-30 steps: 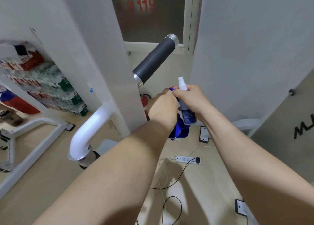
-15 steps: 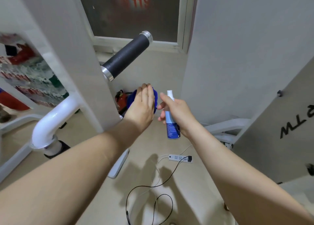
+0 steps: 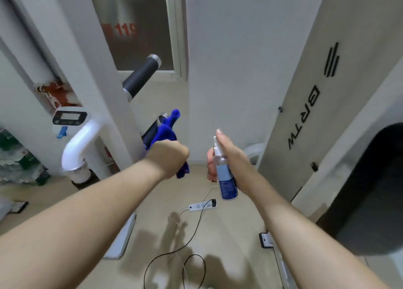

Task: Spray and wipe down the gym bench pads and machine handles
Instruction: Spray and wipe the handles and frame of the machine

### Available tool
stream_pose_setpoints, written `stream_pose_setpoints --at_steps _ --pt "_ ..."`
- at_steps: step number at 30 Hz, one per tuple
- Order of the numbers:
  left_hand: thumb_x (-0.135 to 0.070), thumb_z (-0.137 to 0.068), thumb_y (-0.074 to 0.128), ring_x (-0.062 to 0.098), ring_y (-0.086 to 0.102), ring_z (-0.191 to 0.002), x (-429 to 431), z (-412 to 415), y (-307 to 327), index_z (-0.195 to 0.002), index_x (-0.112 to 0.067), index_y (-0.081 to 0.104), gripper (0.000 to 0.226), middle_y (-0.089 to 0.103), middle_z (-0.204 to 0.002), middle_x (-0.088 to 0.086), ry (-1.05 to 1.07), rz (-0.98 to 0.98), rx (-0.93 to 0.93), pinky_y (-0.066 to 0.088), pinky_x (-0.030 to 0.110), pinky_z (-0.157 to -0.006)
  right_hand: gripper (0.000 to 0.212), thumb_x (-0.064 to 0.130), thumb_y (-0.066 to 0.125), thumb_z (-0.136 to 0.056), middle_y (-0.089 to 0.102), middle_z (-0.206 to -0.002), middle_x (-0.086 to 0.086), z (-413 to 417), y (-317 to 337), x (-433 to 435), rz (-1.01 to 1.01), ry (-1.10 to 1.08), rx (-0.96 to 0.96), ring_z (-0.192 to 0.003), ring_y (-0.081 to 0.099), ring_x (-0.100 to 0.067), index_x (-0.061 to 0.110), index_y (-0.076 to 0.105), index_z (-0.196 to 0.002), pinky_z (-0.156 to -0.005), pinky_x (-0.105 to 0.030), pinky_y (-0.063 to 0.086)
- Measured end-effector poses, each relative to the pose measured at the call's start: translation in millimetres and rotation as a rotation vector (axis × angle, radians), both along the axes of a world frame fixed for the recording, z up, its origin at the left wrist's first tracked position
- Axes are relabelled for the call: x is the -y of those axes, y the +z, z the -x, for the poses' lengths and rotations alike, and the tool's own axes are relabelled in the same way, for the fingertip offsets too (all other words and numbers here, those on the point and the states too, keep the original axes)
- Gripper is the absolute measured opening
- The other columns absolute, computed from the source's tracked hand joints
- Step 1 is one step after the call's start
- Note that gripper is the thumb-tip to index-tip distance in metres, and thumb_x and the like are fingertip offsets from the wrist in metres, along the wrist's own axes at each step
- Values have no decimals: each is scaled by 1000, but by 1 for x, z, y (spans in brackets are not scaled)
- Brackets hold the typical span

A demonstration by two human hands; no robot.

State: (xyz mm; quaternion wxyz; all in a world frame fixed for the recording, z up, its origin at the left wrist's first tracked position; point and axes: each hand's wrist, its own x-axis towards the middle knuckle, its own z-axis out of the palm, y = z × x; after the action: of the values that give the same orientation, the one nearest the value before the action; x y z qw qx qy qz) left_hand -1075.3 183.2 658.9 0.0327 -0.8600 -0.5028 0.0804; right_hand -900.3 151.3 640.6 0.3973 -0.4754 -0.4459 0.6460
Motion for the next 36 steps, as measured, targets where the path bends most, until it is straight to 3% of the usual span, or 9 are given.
stream_pose_setpoints --at_steps 2,4,8,11,17,22,26,29,36 --pt "-3 -81 45 21 61 -81 22 -9 -2 -73 -19 64 26 69 -84 2 259 290 320 45 25 -66 62 69 50 -84 52 -54 -9 -9 1 29 1 -72 -53 -50 49 -25 10 57 -70 -57 -30 47" --pt "-10 -80 46 22 58 -76 52 -25 2 -72 -14 64 20 67 -79 6 361 454 692 43 29 -68 59 63 48 -89 53 -51 -9 -18 0 57 15 -154 -90 -47 49 -25 9 57 -68 -56 -31 46" --pt "-28 -95 51 23 60 -74 117 -63 10 -86 -5 59 26 66 -81 13 204 933 1253 49 32 -75 64 64 46 -88 51 -47 -12 -41 1 108 30 -272 -94 -43 51 -25 10 58 -58 -52 -29 45" --pt "-39 -96 51 26 62 -73 150 -91 5 -86 2 62 44 66 -82 22 275 945 1456 49 34 -77 58 58 46 -92 51 -48 -12 -67 8 145 24 -322 -174 -42 48 -23 8 57 -64 -50 -27 43" --pt "-11 -84 66 18 58 -49 220 -154 18 -75 -7 53 16 64 -59 3 217 861 1428 45 19 -54 53 58 52 -81 56 -56 -14 -128 14 210 -68 -413 -76 -50 53 -26 10 57 -60 -57 -31 46" --pt "-11 -75 77 14 67 -70 272 -217 16 -92 -29 64 28 71 -91 -2 139 752 1340 54 27 -68 48 53 54 -84 53 -59 -8 -195 15 273 -97 -447 -106 -52 50 -18 9 55 -64 -55 -30 41" --pt "-26 -70 82 7 63 -79 330 -285 9 -102 -42 61 41 67 -91 -8 30 627 1198 52 16 -73 37 45 57 -90 54 -60 1 -254 9 323 -61 -471 -155 -52 53 -13 14 51 -72 -54 -26 43" --pt "-27 -70 83 -2 63 -80 365 -329 2 -107 -44 62 45 70 -88 -14 -22 552 1168 46 7 -70 40 59 62 -77 55 -66 6 -290 3 355 -67 -487 4 -59 55 -11 20 52 -78 -63 -30 43" --pt "-21 -73 80 4 69 -84 427 -431 7 -104 -43 69 40 74 -88 -17 -89 560 1175 56 31 -81 44 58 55 -88 61 -78 -2 -389 9 433 -109 -522 4 -69 59 -15 15 59 -93 -65 -27 47"
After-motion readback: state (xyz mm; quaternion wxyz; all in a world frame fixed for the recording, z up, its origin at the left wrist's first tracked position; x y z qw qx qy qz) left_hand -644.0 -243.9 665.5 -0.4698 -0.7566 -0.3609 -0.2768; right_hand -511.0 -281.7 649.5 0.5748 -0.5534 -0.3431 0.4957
